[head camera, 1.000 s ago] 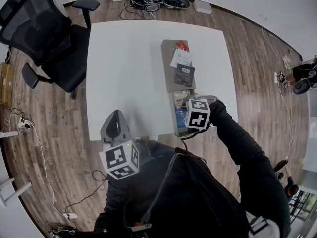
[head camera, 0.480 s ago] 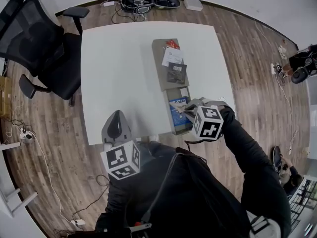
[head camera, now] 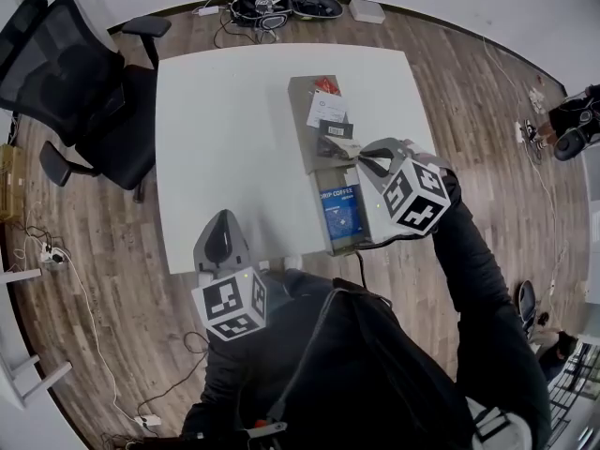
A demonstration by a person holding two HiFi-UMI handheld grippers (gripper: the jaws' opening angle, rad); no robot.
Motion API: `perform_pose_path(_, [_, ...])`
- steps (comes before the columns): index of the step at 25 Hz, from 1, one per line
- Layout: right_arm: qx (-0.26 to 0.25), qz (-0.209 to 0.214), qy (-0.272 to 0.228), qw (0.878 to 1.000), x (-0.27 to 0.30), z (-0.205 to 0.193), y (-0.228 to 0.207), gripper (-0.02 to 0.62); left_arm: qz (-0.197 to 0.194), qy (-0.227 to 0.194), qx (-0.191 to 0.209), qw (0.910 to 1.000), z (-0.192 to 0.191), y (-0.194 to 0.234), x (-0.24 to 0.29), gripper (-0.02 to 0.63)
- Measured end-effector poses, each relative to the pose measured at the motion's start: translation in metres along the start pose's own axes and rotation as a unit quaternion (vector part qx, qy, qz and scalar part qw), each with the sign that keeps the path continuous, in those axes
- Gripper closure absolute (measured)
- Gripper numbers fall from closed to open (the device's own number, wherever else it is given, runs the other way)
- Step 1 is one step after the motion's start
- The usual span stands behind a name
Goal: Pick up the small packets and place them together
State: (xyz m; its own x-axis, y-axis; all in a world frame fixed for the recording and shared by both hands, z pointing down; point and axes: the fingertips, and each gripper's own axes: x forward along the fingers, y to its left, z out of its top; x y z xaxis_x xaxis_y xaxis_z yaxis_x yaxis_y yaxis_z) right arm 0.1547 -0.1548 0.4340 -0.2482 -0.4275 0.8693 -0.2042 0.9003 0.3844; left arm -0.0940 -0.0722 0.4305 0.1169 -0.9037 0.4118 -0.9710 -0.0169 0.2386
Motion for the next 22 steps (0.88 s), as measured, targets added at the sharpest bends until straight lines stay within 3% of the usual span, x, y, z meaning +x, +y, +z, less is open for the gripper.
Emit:
perform_pose_path(10, [0.027, -0.057, 0.002, 0.998, 0.045, 0.016, -0.063, 0.572, 0.024, 0.001, -0.004, 0.9997, -0.001, 0.014, -0.006, 0.607])
perform_pose_path(22, [-0.010, -0.010, 0.035, 0.999, 0.085, 0.008, -0.040, 0.560, 0.040, 0.002, -0.009, 0.9992, -0.002, 0.024, -0.004, 0.607])
